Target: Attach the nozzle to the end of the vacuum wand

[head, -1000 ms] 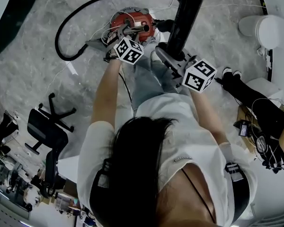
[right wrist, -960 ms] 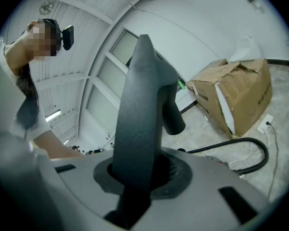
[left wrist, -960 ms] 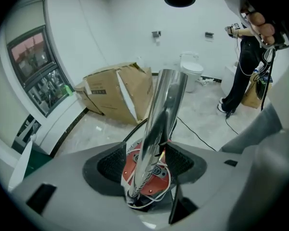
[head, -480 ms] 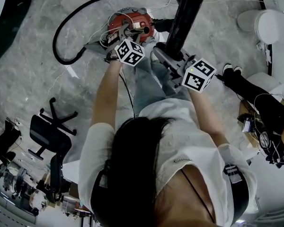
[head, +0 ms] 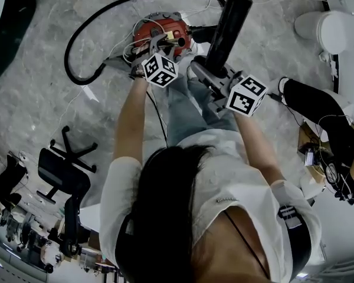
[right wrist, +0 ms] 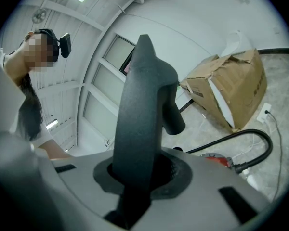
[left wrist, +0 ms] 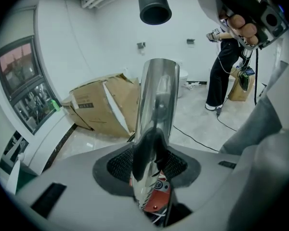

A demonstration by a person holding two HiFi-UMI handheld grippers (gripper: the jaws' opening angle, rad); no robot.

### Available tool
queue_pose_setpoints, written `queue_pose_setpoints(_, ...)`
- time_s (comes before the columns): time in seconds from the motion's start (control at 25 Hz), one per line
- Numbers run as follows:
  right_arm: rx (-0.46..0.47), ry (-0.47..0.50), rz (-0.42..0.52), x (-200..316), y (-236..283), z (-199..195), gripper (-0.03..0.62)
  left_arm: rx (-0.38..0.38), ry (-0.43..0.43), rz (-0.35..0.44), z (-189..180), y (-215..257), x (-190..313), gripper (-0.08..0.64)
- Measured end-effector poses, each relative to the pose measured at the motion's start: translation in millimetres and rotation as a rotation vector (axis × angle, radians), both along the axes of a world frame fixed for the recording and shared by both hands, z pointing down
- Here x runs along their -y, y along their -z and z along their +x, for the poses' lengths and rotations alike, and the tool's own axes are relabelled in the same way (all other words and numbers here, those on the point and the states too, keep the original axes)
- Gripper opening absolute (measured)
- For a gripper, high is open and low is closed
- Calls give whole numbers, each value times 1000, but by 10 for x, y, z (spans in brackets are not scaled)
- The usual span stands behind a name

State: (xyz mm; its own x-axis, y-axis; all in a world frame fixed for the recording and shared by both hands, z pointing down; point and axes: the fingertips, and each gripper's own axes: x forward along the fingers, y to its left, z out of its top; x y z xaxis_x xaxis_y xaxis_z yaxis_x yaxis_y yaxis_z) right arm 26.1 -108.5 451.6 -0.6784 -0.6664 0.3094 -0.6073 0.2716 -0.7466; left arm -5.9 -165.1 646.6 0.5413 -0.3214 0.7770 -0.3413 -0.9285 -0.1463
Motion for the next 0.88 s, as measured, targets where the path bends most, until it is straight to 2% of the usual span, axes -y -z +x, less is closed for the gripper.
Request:
queue_pose_setpoints(0.4, 124, -17, -37, 114, -150, -34, 83, -40, -8, 30, 7, -1, 29, 138)
queue_pose_setpoints(0.56, 202, -15, -57, 118, -193, -42, 83, -52, -15, 34, 15, 28, 30, 137)
queue_pose_setpoints(0.68, 288, 12, -91, 94, -242, -77, 83, -54, -18, 33, -5, 32, 18, 136)
queue_pose_setpoints(0.88, 343, 59, -117, 63, -287, -108, 83, -57, -31, 25, -29, 67, -4, 135)
